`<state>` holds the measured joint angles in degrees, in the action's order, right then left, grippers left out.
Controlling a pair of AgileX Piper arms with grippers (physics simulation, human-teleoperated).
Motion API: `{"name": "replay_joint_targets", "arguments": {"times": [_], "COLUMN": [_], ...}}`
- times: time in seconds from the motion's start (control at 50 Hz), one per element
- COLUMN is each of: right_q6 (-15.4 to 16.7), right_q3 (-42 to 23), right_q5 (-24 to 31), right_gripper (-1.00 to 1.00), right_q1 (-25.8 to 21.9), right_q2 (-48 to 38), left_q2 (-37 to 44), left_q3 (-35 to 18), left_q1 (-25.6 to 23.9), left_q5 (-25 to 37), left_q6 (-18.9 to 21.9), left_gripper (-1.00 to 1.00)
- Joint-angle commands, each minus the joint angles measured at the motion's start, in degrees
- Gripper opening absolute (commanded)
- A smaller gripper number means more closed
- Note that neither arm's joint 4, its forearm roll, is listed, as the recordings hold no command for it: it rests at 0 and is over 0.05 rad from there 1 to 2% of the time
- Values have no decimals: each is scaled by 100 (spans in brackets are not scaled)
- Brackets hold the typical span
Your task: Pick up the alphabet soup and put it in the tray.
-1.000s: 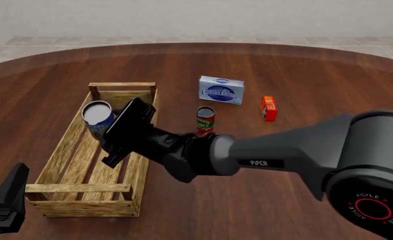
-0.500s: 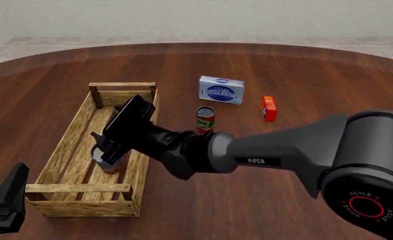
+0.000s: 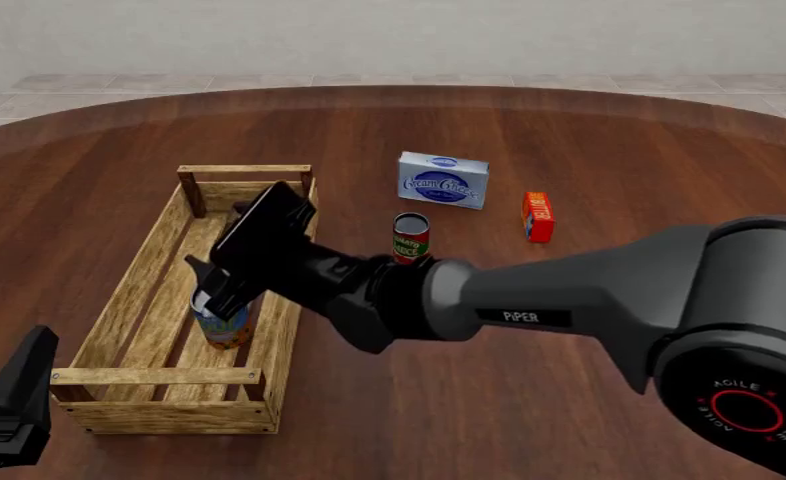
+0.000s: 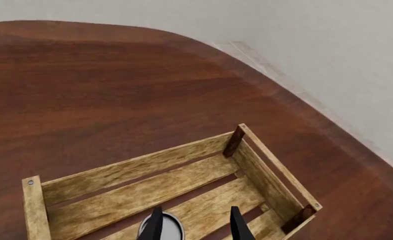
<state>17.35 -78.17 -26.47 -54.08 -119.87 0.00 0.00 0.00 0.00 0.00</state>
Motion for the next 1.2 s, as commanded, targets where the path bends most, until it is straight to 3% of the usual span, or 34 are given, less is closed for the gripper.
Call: {"name": "replay_joint_targets", "arguments": {"times": [0.02,1.2], "right_q6": [-5,-353], "right_q3": [21,1252], "right_q5": [29,-322], "right_gripper": [100,100], "right_q1": [46,566], "right_q2": [78,1418], "left_q2": [0,0], "left_q3": [0,0], "left_q1": [0,0], "left_q5": [0,0], "left_q6": [0,0], "left_gripper": [100,100]}}
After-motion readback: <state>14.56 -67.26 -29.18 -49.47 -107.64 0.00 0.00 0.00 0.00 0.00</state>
